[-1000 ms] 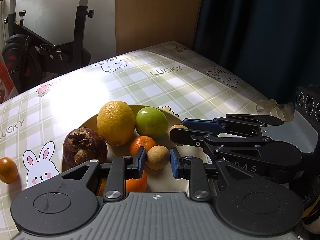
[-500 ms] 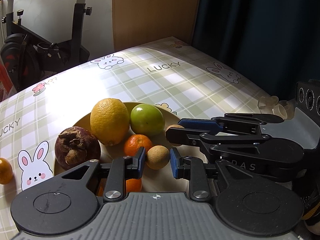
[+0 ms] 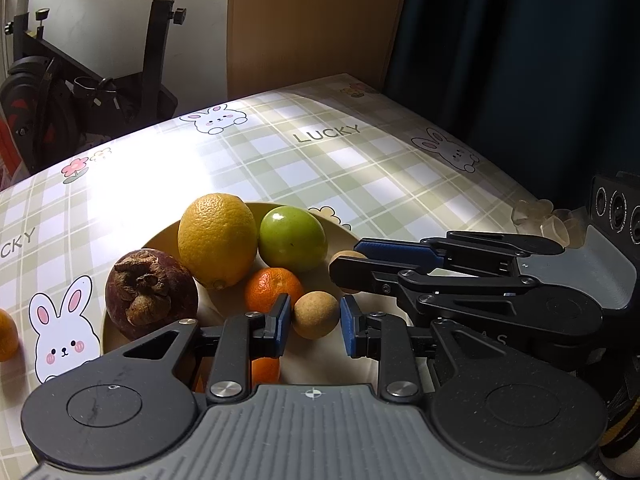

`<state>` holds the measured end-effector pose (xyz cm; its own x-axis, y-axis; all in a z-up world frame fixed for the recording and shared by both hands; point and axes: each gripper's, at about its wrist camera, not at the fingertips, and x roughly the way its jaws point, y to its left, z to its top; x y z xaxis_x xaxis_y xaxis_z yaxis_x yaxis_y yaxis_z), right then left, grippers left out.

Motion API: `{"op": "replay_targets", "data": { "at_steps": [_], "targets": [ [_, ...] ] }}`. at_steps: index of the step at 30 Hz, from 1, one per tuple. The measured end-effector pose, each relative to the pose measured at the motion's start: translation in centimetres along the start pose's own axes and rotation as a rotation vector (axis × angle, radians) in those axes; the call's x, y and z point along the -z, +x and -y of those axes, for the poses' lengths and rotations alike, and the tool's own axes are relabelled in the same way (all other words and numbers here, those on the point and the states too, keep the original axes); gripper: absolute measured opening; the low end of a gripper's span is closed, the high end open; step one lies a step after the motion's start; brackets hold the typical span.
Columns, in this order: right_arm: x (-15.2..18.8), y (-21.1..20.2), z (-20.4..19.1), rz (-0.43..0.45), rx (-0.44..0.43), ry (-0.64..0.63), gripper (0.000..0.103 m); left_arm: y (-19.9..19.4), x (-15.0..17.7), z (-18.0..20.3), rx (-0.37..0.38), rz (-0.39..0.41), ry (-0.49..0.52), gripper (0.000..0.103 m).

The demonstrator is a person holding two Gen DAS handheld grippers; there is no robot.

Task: Organize fruits
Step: 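Lower the brown fruit onto the plate and open the right tool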

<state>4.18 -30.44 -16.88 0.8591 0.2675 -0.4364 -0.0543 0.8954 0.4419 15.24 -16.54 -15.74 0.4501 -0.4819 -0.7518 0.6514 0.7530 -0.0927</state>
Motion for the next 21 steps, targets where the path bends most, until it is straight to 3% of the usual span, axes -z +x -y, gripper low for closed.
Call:
{"op": "replay_targets", "data": {
  "at_steps": [13,21],
  "targets": [
    [0.1,-0.3,0.2,0.013,0.003,0.01,0.029,-1.4,-0.2,-0.8,0.012,0.052,-0.042,0.028],
    [0.3,-0.5,0.3,0.022,0.005,0.016,0.029,-3.5,0.1,-2.9,-0.007,0.118,-0.117,0.028]
  ]
}}
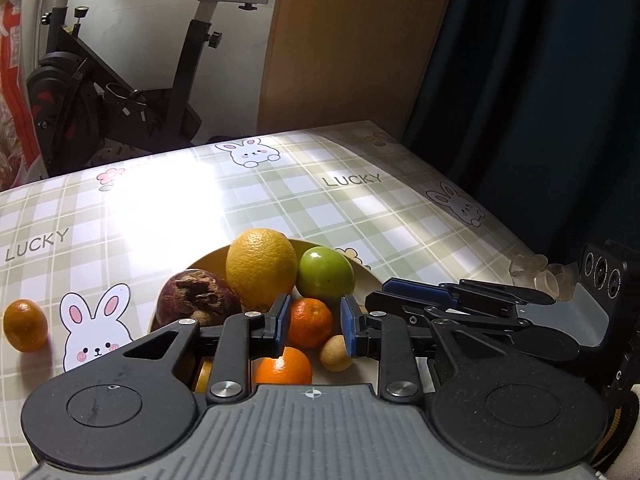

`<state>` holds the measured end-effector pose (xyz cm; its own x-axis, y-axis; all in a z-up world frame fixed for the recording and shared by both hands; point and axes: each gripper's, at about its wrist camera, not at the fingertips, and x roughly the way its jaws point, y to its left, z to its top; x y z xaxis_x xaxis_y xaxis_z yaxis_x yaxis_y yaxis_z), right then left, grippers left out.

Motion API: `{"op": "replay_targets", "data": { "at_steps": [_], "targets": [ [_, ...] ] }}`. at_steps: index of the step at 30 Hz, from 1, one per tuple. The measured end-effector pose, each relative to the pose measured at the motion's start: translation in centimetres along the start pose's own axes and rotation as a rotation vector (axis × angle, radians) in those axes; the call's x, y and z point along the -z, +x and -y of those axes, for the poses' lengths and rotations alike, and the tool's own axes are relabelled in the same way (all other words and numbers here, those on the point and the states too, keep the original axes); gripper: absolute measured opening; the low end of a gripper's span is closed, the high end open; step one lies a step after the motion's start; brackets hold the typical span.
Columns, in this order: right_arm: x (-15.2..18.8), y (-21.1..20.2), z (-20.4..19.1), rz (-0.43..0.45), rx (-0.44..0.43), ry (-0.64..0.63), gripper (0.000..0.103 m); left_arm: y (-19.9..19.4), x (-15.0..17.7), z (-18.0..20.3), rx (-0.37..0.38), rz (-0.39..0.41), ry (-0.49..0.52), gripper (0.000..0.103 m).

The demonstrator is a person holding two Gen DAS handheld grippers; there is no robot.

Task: Organize fruits
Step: 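Lower the brown fruit onto the plate and open the right tool, then move the right tool toward the yellow-green grapefruit on the tablecloth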

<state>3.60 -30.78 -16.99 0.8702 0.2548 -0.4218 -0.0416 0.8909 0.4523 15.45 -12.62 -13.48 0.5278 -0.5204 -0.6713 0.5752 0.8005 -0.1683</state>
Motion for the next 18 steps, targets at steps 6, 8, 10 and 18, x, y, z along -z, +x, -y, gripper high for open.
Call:
{"op": "replay_targets", "data": {
  "at_steps": [6,8,10,18],
  "targets": [
    [0.0,-0.1,0.0,0.001,-0.006,0.005,0.031,-2.6,0.2,-3.5,-0.054,0.049,-0.094,0.028],
    [0.0,-0.1,0.0,0.001,-0.007,0.004,0.032,-3.5,0.2,-4.7,-0.08,0.058,-0.108,0.028],
    [0.0,-0.1,0.0,0.001,-0.007,0.004,0.032,-4.5,0.4,-5.8,-0.109,0.063,-0.108,0.028],
    [0.0,-0.1,-0.5,0.0,0.02,-0.021,0.032,-8.1,0.3,-9.7,-0.185,0.099,-0.152,0.028]
  ]
}}
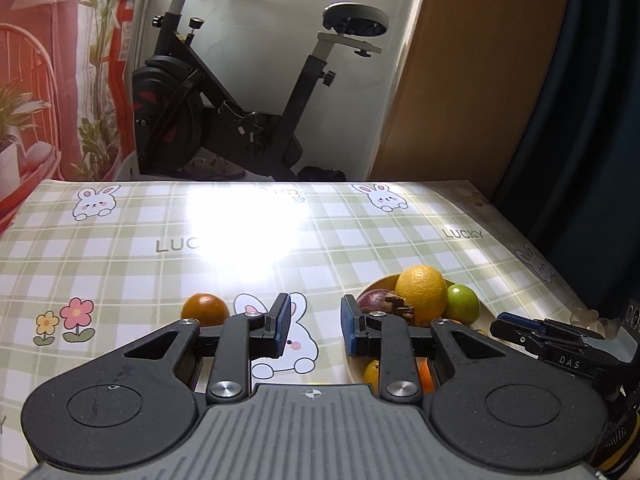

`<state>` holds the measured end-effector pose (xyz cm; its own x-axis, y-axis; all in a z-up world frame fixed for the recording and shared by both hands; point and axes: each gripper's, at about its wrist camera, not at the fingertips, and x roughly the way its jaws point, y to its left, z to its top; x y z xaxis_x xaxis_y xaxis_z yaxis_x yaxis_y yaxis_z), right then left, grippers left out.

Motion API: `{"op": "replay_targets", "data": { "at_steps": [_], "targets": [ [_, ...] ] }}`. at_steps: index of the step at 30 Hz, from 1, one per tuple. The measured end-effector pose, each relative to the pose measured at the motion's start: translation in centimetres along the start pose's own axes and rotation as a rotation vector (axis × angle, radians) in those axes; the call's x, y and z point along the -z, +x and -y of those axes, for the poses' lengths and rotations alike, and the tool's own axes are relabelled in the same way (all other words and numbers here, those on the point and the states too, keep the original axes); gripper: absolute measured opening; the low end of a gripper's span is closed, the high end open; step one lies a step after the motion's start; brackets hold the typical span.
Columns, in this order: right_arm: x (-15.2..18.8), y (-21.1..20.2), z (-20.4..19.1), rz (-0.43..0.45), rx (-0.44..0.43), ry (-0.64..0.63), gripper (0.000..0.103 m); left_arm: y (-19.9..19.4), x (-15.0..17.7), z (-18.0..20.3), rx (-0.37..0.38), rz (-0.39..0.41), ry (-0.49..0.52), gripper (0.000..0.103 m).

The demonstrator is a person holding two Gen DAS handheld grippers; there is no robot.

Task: Organize fruits
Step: 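Move the right tool toward the yellow-green grapefruit on the tablecloth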

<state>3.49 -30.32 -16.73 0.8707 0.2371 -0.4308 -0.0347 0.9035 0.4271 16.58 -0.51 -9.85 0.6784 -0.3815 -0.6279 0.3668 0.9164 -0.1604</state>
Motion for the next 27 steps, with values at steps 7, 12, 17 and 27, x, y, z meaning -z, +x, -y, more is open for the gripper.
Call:
{"op": "replay_targets", "data": {
  "at_steps": [7,12,17,27],
  "targets": [
    [-0.7,0.4,-1.9,-0.029,0.023,-0.005,0.034,-2.2,-0.4,-2.2,-0.018,0.042,-0.02,0.031],
    [-2.0,0.6,-5.1,-0.025,-0.022,-0.075,0.034,-3.3,-0.4,-4.4,-0.054,0.058,-0.054,0.035],
    [-2.0,2.4,-9.2,-0.073,-0.083,-0.157,0.034,-3.9,0.1,-5.9,-0.081,0.066,-0.073,0.036],
    [0.5,7.7,-17.2,-0.22,-0.156,-0.424,0.048,-2.6,2.2,-6.4,-0.036,0.035,-0.086,0.042]
  ]
}}
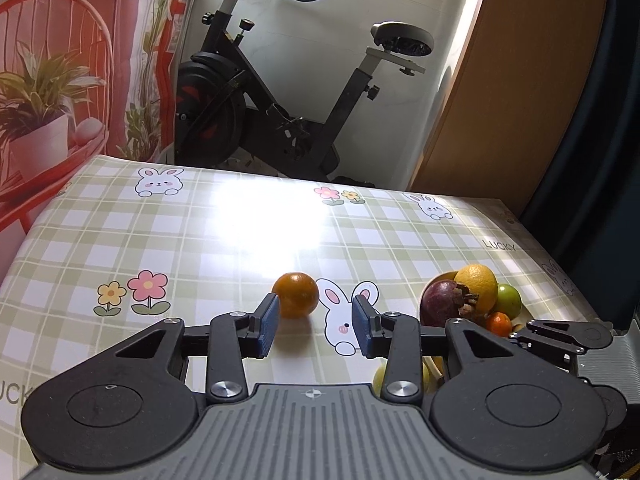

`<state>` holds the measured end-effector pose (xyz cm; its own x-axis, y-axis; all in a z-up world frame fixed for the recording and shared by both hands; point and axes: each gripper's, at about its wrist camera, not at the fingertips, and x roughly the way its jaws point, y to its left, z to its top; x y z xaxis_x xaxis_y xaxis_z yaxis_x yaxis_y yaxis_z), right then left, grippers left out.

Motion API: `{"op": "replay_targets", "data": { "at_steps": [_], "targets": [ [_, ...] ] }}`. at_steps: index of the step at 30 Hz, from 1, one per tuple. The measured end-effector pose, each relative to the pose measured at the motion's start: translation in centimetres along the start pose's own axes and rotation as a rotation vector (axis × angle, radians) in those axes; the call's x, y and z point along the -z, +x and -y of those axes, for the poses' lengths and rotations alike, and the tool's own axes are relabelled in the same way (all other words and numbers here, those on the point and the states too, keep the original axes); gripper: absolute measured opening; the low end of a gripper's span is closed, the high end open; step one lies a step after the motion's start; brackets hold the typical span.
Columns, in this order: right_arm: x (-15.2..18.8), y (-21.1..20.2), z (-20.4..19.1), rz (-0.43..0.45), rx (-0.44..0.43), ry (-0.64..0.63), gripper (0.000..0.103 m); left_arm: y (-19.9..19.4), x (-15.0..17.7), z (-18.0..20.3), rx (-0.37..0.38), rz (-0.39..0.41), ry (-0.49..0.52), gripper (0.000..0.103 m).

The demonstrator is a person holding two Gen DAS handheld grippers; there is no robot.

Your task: Organize fruits

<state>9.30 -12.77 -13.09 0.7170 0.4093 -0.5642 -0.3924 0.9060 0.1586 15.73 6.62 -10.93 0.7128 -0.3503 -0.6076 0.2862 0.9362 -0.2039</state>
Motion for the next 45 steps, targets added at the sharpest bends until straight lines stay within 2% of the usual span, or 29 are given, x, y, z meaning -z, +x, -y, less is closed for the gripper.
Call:
{"op": "replay_targets", "data": {
  "at_steps": [8,12,13,26,28,31,40,45],
  "targets": [
    [-0.2,3.5,-1.7,-0.089,0.021,-0.075,0.048,1.0,1.3,-0.8,0.049,-0.022,-0.051,0.042],
    [0.2,4.1,-2.7,-0.102,0.038,-0.109,0.062,1.5,1.7,-1.2,0.084,-0.039,-0.102,0.043],
    [0.3,4.2,-2.8,-0.101,0.035,-0.112,0.062,1.7,1.9,-1.2,0.089,-0.045,-0.109,0.043],
    [1.0,4.8,-3.7,-0.117,-0.016,-0.098,0.057,3.7,3.8,0.4,0.141,-0.128,-0.1,0.043],
    [1.1,4.6,-3.7,-0.115,-0.023,-0.084,0.056,3.8,3.9,0.4,0.142,-0.133,-0.102,0.043],
    [1.3,4.5,-3.5,-0.114,-0.027,-0.06,0.054,3.6,4.1,0.4,0.136,-0.134,-0.109,0.052],
    [1.4,4.0,-3.2,-0.103,-0.043,0.015,0.048,3.7,4.5,0.5,0.135,-0.151,-0.112,0.052],
    [1.4,3.7,-3.1,-0.099,-0.048,0.042,0.048,3.7,5.0,-0.2,0.152,-0.148,-0.166,0.052]
  ]
}}
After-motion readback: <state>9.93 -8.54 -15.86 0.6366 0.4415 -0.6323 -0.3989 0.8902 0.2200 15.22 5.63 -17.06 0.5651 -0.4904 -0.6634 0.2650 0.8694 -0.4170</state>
